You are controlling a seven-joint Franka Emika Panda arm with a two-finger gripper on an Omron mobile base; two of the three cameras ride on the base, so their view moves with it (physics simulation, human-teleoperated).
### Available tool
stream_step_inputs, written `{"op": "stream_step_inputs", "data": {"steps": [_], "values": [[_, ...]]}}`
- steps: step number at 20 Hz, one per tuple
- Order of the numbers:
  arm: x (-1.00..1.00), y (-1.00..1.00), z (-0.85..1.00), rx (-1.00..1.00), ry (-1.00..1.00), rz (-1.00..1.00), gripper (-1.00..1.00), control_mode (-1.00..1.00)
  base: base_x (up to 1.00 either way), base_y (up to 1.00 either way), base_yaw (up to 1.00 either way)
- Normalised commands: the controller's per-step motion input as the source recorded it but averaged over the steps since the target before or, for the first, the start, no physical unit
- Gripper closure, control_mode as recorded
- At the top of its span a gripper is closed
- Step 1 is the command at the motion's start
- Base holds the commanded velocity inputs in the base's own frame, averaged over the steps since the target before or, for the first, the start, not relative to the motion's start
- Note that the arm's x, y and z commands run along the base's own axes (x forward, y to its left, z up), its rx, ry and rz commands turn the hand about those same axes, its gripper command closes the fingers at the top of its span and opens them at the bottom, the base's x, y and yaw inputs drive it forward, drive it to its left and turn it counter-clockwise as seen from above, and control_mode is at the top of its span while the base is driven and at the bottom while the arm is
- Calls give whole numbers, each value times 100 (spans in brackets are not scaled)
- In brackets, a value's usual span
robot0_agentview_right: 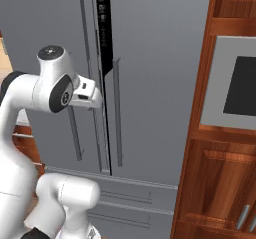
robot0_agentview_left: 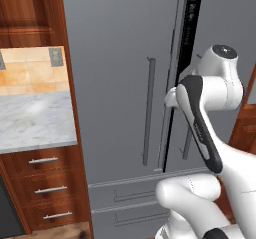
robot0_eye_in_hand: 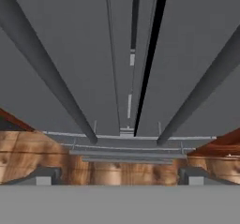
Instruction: Retrieve the orange and tangerine from the fridge and place them into the bowl on the dining table.
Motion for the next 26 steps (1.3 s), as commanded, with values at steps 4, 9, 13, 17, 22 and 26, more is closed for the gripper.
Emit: {"op": "stream_step_inputs", "data": {"steps": [4,9,13,17,22,26], "values": [[-52,-9,-6,0,-15,0,-100,-100,0,0,0],[-19,-1,-1,0,-6,0,-100,100,-28,0,0],[0,0,0,0,0,0,-100,100,-38,0,0],[0,0,0,0,0,0,-100,100,-39,0,0],[0,0,0,0,0,0,-100,100,-52,0,0],[0,0,0,0,0,0,-100,100,-55,0,0]]}}
